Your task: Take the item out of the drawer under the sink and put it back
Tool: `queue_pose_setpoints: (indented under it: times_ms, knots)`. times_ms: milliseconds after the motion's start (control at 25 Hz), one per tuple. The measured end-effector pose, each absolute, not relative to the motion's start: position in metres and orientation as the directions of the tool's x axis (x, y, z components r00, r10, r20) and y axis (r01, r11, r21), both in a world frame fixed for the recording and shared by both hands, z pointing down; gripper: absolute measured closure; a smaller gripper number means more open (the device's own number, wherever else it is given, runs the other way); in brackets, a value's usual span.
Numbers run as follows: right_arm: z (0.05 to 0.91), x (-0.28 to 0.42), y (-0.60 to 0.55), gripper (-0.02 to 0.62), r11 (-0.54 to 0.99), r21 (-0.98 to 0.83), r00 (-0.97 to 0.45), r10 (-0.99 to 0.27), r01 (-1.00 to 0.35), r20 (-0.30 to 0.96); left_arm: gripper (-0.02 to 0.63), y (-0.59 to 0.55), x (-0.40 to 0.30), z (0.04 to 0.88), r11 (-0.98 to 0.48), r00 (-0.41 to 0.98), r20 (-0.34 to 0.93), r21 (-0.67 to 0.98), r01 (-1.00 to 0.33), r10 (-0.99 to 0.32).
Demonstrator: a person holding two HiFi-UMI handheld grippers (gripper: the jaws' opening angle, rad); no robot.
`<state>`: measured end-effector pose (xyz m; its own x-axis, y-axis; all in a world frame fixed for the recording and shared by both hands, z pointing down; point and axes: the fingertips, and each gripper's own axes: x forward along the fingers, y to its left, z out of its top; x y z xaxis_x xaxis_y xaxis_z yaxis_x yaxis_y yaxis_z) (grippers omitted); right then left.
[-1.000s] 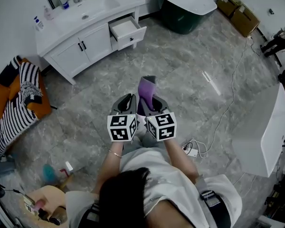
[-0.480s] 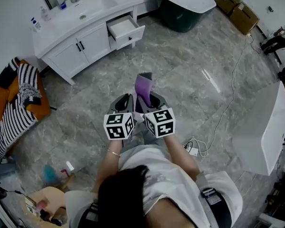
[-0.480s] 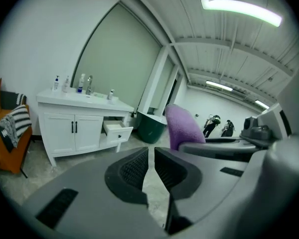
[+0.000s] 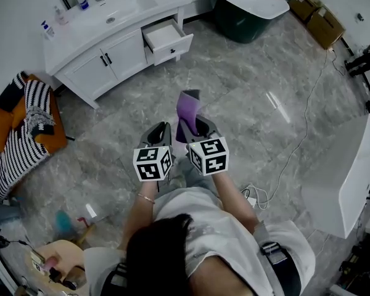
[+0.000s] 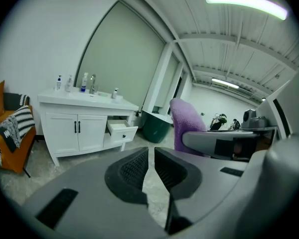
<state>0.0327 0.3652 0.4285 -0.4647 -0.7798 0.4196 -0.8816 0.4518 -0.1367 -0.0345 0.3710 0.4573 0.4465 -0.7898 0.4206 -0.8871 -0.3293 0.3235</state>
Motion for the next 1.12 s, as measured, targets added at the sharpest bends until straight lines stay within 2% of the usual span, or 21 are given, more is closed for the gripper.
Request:
queue_pose_setpoints:
  times_ms: [680,1120]
  knots:
    - [0.439,0.075,0.246,0.499,0.492,-0.165,-0.509,-0.735,-0.855,0.447,0.601,0.253,0.009,0.458,-0.252,0.365,0.47,0.287,-0.924,-0.804]
    - [0.437,0.092,0.189,0.499,0.559,-0.179,-0.574,-0.69,-0.81,0.442,0.601,0.2,0.035,0.449,-0.207,0.313,0.467,0.266,-0.942,-0.827]
